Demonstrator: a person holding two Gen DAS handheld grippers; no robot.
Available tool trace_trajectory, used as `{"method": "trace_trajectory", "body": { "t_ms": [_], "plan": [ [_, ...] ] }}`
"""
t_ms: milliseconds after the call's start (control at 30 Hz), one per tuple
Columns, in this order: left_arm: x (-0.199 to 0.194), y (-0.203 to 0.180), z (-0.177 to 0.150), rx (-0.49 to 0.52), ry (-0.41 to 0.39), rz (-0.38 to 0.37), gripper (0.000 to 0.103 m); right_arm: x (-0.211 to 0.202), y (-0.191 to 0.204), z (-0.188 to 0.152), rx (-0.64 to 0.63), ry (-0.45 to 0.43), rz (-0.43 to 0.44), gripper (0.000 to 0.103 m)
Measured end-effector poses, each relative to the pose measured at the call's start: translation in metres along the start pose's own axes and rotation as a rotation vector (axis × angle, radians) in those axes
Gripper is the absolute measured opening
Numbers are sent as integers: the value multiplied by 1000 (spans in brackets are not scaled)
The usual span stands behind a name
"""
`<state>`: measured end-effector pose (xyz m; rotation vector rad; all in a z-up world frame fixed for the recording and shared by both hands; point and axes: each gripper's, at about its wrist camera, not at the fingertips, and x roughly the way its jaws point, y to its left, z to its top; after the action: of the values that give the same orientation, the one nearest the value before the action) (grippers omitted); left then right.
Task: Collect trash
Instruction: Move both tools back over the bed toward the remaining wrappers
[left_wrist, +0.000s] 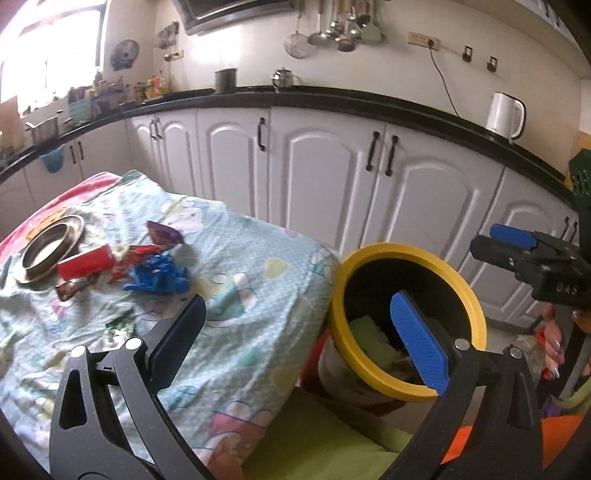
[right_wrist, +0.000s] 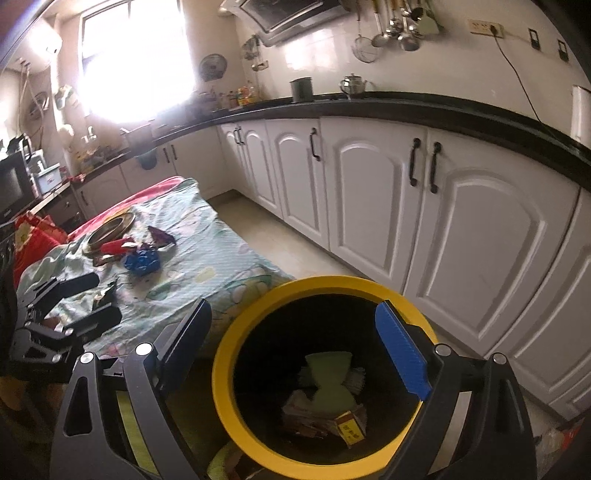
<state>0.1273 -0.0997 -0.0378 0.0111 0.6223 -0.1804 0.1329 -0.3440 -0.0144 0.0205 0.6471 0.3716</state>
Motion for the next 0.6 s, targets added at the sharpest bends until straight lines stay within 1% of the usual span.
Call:
{"method": "trace_trajectory", "body": {
  "t_ms": [300,600],
  "plan": [
    [-14,33,1,-38,-46,86,92,6,29,11,-37,7,58,88],
    [-23,68,1,-104,-78,147,92,12,65,22,-85,-2,119,88]
  ]
}}
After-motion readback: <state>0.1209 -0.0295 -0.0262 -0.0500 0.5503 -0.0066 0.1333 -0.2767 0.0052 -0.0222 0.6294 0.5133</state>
